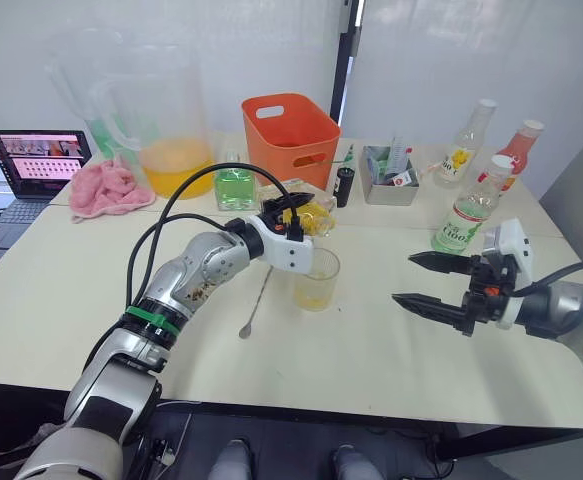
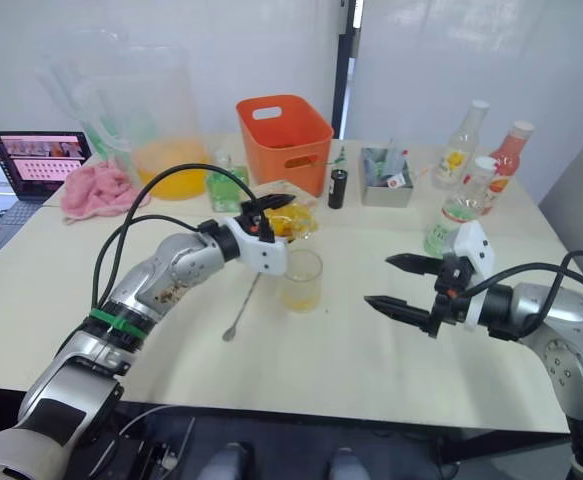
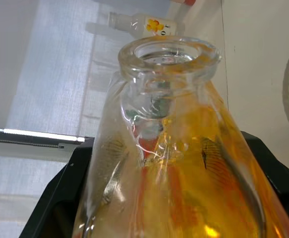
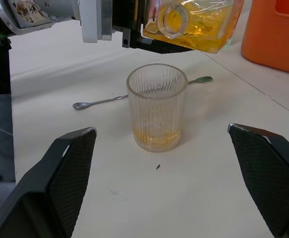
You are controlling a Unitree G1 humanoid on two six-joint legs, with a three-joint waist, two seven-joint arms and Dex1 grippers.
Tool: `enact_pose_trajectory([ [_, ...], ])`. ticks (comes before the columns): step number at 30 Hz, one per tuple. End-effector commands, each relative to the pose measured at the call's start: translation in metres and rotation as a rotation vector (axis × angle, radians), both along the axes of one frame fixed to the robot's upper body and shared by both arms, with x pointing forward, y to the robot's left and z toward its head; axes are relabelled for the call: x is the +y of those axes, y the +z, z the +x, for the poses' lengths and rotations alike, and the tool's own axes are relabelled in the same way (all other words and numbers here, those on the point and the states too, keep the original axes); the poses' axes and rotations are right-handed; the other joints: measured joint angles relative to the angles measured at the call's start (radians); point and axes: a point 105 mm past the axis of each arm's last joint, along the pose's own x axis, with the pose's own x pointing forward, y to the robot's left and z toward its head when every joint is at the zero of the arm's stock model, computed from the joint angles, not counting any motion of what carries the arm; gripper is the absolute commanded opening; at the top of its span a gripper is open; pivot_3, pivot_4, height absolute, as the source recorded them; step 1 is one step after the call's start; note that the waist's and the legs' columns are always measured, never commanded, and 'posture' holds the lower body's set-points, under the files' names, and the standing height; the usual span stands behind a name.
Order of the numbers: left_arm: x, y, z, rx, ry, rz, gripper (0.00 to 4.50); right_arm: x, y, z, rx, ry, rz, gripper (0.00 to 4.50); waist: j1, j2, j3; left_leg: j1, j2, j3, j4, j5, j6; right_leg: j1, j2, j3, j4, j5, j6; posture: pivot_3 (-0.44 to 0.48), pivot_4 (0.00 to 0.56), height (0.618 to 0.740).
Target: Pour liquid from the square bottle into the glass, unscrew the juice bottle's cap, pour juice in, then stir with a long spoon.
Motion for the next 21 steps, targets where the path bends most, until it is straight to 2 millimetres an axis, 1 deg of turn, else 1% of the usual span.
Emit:
enact_pose_trajectory([
  [1, 0.0, 0.054, -0.016, -0.107, -0.046, -0.169, 2.82, 0.0, 0.007, 0.003, -0.018, 0.013, -0.011, 4.48, 0.001, 0.0, 0.0, 0.0, 0.0, 0.0, 0.0, 0.0, 0.0, 0.0, 0.0, 0.0, 0.0, 0.0, 0.0, 0.0, 0.15, 0.74],
  [4, 0.007, 0.065, -0.015, -0.055, -0.017, -0.278, 2.82, 0.002, 0.008, 0.005, -0.016, 0.038, -0.012, 4.48, 0.002, 0.0, 0.0, 0.0, 0.0, 0.0, 0.0, 0.0, 0.0, 0.0, 0.0, 0.0, 0.0, 0.0, 0.0, 0.0, 0.15, 0.74],
  [8, 0.024, 0.077, -0.008, 0.061, 0.057, -0.513, 2.82, 0.015, 0.019, 0.001, -0.026, 0.125, 0.041, 4.48, -0.002, 0.0, 0.0, 0.0, 0.0, 0.0, 0.0, 0.0, 0.0, 0.0, 0.0, 0.0, 0.0, 0.0, 0.0, 0.0, 0.15, 0.74],
  [10, 0.034, 0.083, -0.003, 0.129, 0.095, -0.639, 2.82, 0.02, 0.022, -0.002, -0.024, 0.161, 0.056, 4.48, -0.003, 0.0, 0.0, 0.0, 0.0, 0.0, 0.0, 0.0, 0.0, 0.0, 0.0, 0.0, 0.001, 0.0, 0.0, 0.0, 0.15, 0.74],
  [12, 0.049, 0.087, 0.004, 0.137, 0.168, -0.712, 2.82, 0.023, 0.025, -0.001, -0.033, 0.174, 0.071, 4.48, -0.006, 0.0, 0.0, 0.0, 0.0, 0.0, 0.001, 0.0, 0.0, 0.0, 0.0, 0.0, 0.001, 0.0, 0.0, 0.0, 0.15, 0.74],
  [13, 0.057, 0.088, 0.007, 0.148, 0.199, -0.75, 2.82, 0.024, 0.027, 0.0, -0.039, 0.175, 0.083, 4.48, -0.009, 0.0, 0.0, 0.0, 0.0, 0.0, 0.001, 0.0, 0.0, 0.0, 0.0, 0.0, 0.001, 0.0, 0.0, 0.0, 0.15, 0.74],
  [16, 0.082, 0.083, 0.019, 0.253, 0.283, -0.9, 2.82, 0.028, 0.027, 0.001, -0.039, 0.18, 0.096, 4.48, -0.015, 0.0, 0.0, 0.0, 0.0, 0.0, 0.001, 0.0, 0.0, 0.0, 0.0, 0.0, 0.003, 0.0, 0.0, 0.0, 0.15, 0.74],
  [19, 0.109, 0.074, 0.031, 0.377, 0.363, -1.058, 2.82, 0.031, 0.025, 0.0, -0.032, 0.187, 0.101, 4.48, -0.018, 0.0, 0.0, 0.0, 0.0, -0.001, 0.002, 0.0, 0.0, -0.001, 0.0, 0.0, 0.005, 0.0, 0.0, 0.0, 0.15, 0.74],
  [20, 0.115, 0.072, 0.033, 0.4, 0.38, -1.09, 2.82, 0.031, 0.025, -0.001, -0.031, 0.188, 0.102, 4.48, -0.019, 0.0, 0.0, 0.0, 0.0, -0.001, 0.002, 0.0, 0.0, -0.001, 0.0, 0.0, 0.005, 0.0, 0.0, 0.0, 0.15, 0.74],
  [21, 0.125, 0.069, 0.036, 0.424, 0.403, -1.122, 2.82, 0.032, 0.024, -0.001, -0.029, 0.189, 0.105, 4.48, -0.02, 0.0, 0.0, 0.0, 0.0, -0.001, 0.002, 0.0, 0.0, -0.001, 0.0, 0.0, 0.006, 0.0, 0.0, 0.0, 0.15, 0.74],
])
